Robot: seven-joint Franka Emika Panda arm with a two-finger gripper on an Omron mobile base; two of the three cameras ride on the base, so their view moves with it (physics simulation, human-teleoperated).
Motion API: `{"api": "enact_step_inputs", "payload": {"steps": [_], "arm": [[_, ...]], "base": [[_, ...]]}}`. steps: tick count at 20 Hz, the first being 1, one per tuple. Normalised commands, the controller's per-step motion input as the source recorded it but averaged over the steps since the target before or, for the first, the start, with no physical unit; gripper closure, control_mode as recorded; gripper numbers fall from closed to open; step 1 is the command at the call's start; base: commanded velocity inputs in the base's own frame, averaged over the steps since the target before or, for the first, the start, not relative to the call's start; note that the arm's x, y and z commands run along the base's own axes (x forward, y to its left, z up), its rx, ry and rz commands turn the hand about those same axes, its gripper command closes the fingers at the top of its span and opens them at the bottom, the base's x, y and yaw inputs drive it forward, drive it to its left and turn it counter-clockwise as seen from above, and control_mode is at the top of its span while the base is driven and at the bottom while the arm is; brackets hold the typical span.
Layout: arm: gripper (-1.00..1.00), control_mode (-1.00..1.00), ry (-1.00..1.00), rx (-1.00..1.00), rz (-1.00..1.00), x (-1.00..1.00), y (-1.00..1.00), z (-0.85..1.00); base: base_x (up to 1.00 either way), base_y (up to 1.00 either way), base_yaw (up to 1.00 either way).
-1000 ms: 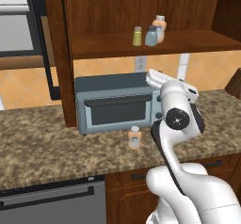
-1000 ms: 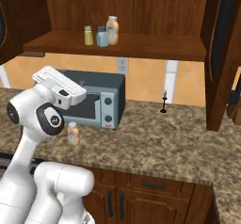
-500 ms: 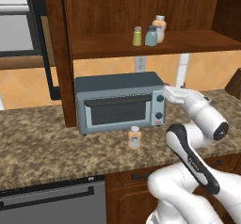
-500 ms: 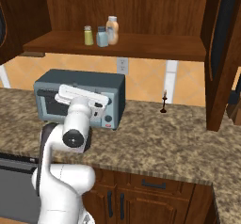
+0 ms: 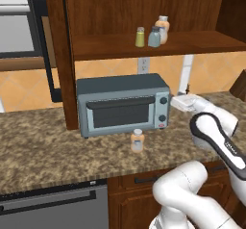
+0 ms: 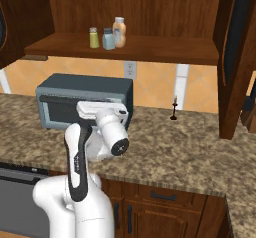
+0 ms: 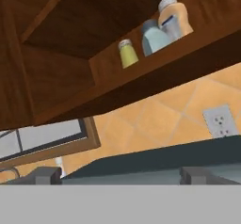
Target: Put the shaker and condiment bottle from the counter next to their counterparts in the cabinet.
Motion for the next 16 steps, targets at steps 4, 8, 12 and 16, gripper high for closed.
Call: {"api": "enact_step_inputs", "payload": {"steps": [4, 8, 12, 16], "arm": [[-1.00, -1.00, -0.20, -0.17, 0.25, -0.42, 0.14, -0.61], [-1.00, -1.00, -0.26, -0.25, 0.24, -0.53, 0.09, -0.48], [-1.00, -1.00, -0.27, -0.25, 0.21, -0.42, 0.36, -0.41], [-1.00, -1.00, -0.17, -0.21, 0.18, -0.12, 0.44, -0.30]], "base": [[0.00, 0.00, 0.00], [0.00, 0.00, 0.00], [0.00, 0.00, 0.00], [0.00, 0.00, 0.00]]}}
